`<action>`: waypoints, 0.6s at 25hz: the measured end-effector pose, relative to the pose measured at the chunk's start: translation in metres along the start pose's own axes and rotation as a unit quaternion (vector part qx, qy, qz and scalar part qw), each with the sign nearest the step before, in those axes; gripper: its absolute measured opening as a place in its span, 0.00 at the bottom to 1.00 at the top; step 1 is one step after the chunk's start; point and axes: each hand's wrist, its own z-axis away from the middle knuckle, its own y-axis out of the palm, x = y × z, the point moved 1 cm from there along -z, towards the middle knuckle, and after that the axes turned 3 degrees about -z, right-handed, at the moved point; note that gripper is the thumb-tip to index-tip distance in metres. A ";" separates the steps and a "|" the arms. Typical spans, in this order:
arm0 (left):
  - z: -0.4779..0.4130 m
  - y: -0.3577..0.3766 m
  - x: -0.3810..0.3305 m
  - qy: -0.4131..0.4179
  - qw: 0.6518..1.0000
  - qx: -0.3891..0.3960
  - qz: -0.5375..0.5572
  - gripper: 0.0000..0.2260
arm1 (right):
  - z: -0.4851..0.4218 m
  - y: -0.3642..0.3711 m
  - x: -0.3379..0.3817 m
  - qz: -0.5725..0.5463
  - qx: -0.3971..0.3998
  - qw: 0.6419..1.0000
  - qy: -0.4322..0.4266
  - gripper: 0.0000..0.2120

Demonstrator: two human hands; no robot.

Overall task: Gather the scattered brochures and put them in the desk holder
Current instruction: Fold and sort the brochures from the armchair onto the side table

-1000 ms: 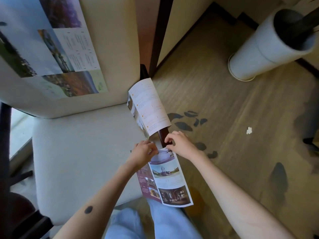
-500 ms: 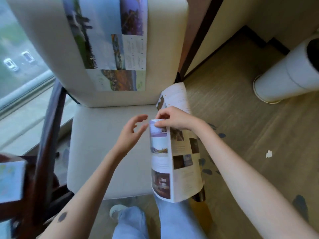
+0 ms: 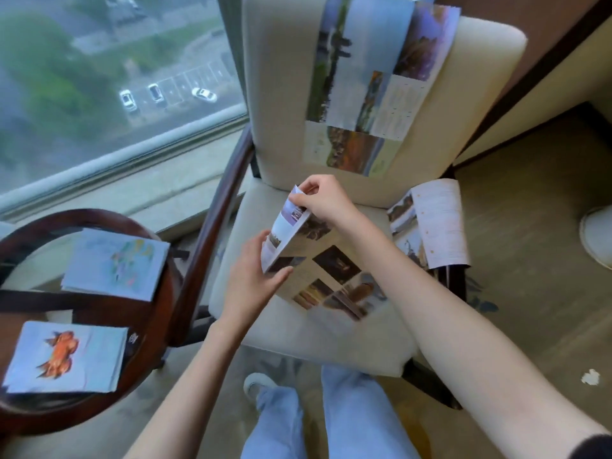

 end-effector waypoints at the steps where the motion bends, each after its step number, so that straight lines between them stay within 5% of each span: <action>1: 0.001 -0.008 0.006 -0.001 0.999 -0.033 -0.018 0.24 | 0.001 0.011 0.003 -0.004 0.002 1.000 -0.001 0.05; 10: 0.008 -0.070 0.049 -0.068 0.992 -0.087 0.059 0.12 | 0.010 0.046 -0.029 -0.021 0.160 0.986 -0.040 0.14; 15: 0.005 -0.096 0.064 -0.041 0.994 -0.077 0.061 0.12 | 0.003 0.054 -0.061 0.031 0.157 0.986 -0.036 0.14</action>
